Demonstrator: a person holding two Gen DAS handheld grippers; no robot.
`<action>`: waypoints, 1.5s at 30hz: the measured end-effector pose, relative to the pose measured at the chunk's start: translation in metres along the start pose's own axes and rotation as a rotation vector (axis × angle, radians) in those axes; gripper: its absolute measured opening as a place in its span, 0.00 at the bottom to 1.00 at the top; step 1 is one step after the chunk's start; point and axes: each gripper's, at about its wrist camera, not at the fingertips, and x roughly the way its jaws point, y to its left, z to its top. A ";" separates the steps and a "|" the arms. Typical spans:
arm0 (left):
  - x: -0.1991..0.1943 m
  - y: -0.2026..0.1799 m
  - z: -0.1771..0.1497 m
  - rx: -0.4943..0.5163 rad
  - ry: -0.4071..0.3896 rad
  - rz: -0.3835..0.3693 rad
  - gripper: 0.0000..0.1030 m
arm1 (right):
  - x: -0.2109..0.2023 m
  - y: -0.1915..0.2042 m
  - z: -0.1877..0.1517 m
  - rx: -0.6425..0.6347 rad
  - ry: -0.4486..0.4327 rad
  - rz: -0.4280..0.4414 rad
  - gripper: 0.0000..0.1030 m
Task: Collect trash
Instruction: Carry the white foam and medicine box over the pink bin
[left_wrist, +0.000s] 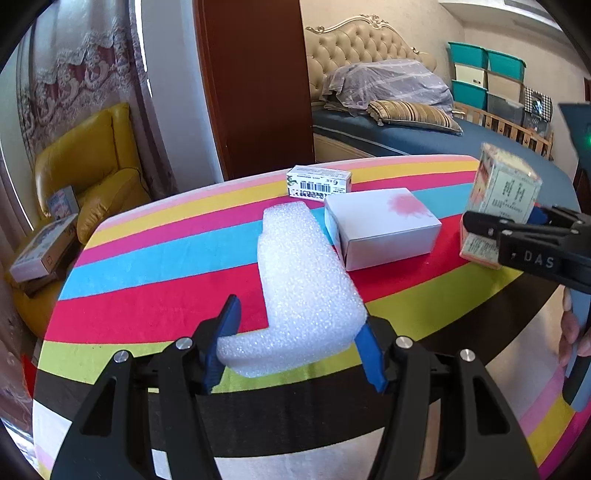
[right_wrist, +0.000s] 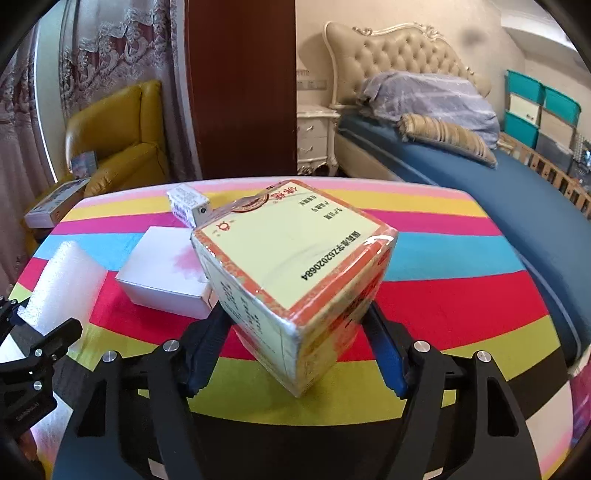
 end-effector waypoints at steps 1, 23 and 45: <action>-0.001 -0.001 0.000 0.004 -0.006 0.005 0.56 | -0.004 0.002 -0.002 -0.009 -0.010 -0.005 0.66; -0.028 -0.023 -0.016 0.013 -0.050 -0.112 0.56 | -0.111 -0.017 -0.090 0.070 -0.013 0.031 0.66; -0.062 -0.109 -0.029 0.177 -0.045 -0.252 0.56 | -0.167 -0.082 -0.138 0.198 -0.048 -0.023 0.66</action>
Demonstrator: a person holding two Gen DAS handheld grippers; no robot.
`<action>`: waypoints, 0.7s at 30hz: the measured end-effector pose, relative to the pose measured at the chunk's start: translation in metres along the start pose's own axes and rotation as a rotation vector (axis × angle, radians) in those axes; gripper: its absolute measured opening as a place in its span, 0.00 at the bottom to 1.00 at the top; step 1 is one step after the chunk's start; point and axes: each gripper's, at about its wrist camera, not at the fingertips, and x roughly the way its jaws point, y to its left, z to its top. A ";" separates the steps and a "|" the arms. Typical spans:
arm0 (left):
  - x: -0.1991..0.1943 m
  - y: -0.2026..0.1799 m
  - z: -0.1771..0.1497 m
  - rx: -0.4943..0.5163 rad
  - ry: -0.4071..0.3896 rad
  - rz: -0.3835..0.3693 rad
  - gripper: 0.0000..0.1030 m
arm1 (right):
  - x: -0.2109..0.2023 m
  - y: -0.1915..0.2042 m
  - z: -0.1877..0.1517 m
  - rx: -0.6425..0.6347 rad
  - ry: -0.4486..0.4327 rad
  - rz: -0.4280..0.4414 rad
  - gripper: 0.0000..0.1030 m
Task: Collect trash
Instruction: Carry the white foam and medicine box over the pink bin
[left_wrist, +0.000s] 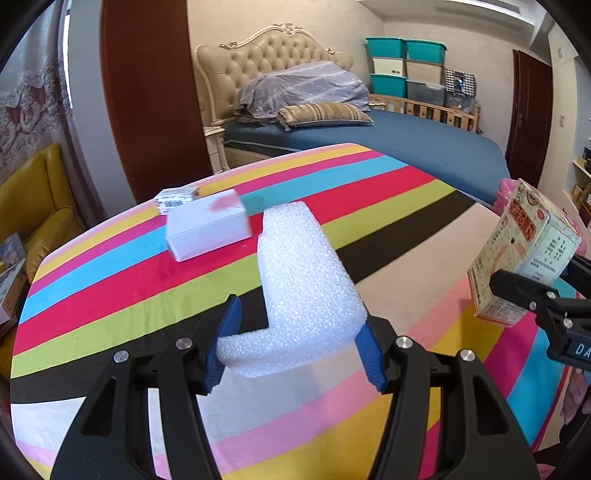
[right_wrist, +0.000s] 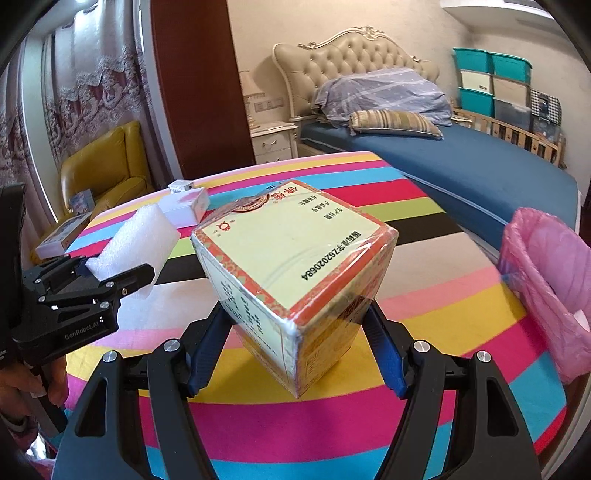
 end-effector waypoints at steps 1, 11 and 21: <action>0.000 -0.004 0.000 0.006 0.000 -0.007 0.56 | -0.002 -0.003 0.000 0.003 -0.005 -0.005 0.66; 0.000 -0.045 0.013 0.057 -0.033 -0.074 0.56 | -0.027 -0.046 0.012 0.048 -0.102 -0.094 0.66; -0.005 -0.087 0.028 0.108 -0.091 -0.132 0.56 | -0.054 -0.089 0.016 0.087 -0.171 -0.143 0.66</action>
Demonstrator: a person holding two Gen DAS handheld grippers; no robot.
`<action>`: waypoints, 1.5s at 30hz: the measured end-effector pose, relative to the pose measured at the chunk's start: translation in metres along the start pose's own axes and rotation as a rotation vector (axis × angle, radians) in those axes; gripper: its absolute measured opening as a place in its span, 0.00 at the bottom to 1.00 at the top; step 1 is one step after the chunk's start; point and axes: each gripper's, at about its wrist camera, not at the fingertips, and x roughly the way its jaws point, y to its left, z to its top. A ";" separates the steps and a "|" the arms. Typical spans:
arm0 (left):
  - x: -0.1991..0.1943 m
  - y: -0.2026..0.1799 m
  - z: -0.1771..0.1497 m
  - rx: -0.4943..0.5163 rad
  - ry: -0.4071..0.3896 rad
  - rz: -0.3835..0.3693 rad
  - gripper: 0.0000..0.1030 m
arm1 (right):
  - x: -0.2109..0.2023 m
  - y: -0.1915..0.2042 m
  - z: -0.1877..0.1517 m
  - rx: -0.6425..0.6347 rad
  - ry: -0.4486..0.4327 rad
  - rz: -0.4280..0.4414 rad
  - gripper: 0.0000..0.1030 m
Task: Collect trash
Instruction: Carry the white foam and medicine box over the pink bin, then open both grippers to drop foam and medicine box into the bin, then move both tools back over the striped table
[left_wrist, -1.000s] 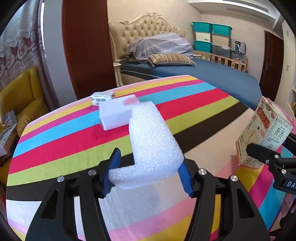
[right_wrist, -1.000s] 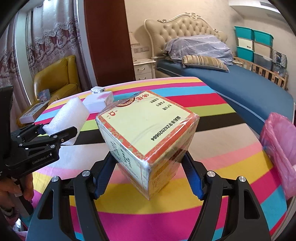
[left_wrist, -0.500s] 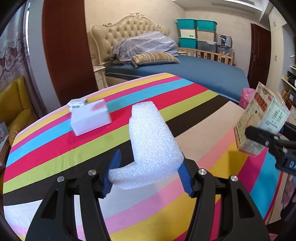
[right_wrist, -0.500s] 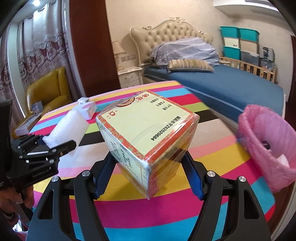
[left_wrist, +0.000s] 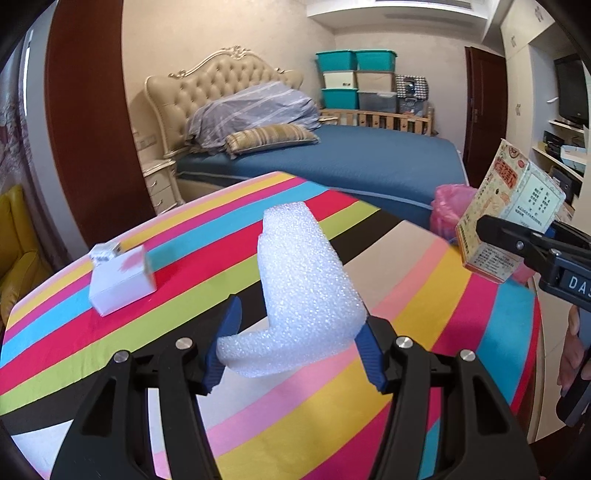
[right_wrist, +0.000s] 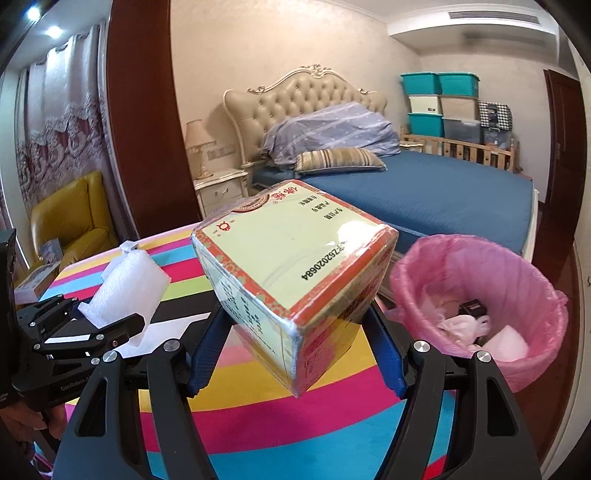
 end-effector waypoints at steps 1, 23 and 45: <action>0.000 -0.003 0.001 0.001 -0.005 -0.006 0.56 | -0.002 -0.004 0.000 0.000 -0.005 -0.007 0.66; 0.028 -0.124 0.063 0.133 -0.091 -0.288 0.57 | -0.041 -0.133 0.004 0.102 -0.089 -0.266 0.66; 0.117 -0.169 0.117 0.041 -0.014 -0.443 0.95 | -0.027 -0.218 0.019 0.158 -0.083 -0.344 0.83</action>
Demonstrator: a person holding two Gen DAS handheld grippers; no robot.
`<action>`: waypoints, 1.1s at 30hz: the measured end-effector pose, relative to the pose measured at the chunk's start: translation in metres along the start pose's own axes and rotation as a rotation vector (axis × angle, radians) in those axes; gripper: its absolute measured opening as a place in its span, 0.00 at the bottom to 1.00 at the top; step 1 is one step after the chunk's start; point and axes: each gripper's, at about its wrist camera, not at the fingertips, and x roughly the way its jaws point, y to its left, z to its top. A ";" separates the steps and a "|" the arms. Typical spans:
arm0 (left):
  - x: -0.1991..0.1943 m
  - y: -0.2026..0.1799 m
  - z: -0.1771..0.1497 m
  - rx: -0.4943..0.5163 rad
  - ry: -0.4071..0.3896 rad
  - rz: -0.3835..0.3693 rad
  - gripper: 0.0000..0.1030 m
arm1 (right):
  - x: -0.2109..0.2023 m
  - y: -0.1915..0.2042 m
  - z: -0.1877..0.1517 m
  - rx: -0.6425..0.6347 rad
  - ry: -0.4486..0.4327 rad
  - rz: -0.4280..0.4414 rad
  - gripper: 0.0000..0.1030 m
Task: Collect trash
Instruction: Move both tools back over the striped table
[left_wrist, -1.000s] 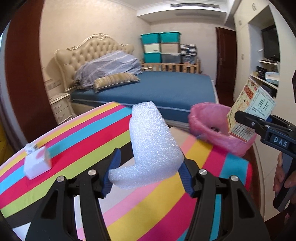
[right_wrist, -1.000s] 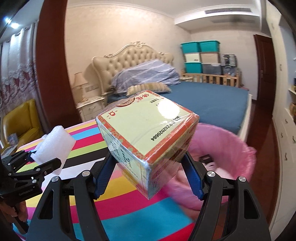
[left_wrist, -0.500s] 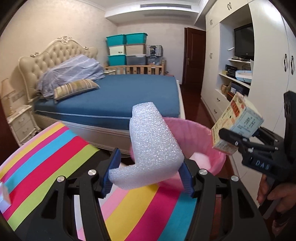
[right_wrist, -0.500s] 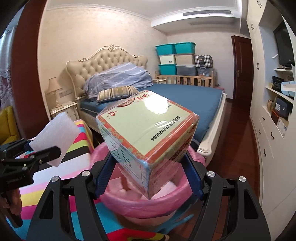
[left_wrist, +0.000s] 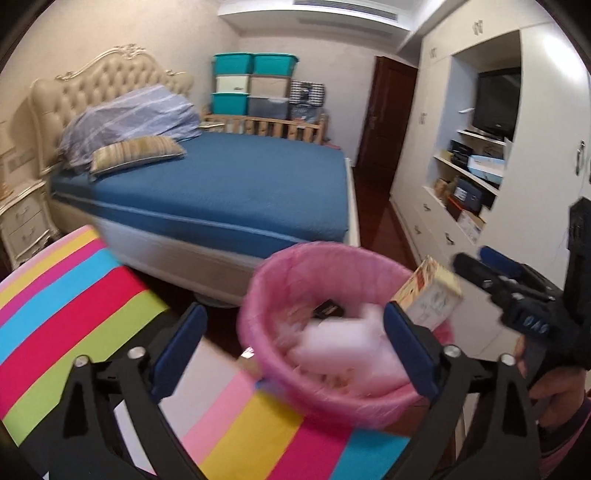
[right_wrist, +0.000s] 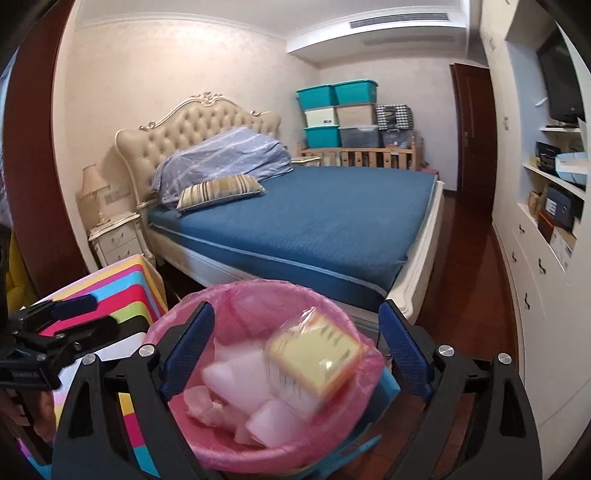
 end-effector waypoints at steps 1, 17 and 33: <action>-0.006 0.007 -0.005 -0.010 -0.004 0.025 0.95 | -0.002 -0.001 -0.003 0.006 0.006 -0.002 0.83; -0.140 0.086 -0.087 0.001 -0.025 0.354 0.95 | -0.026 0.042 -0.040 0.024 0.079 0.081 0.83; -0.247 0.192 -0.151 -0.103 -0.037 0.682 0.95 | -0.023 0.191 -0.058 -0.159 0.189 0.279 0.83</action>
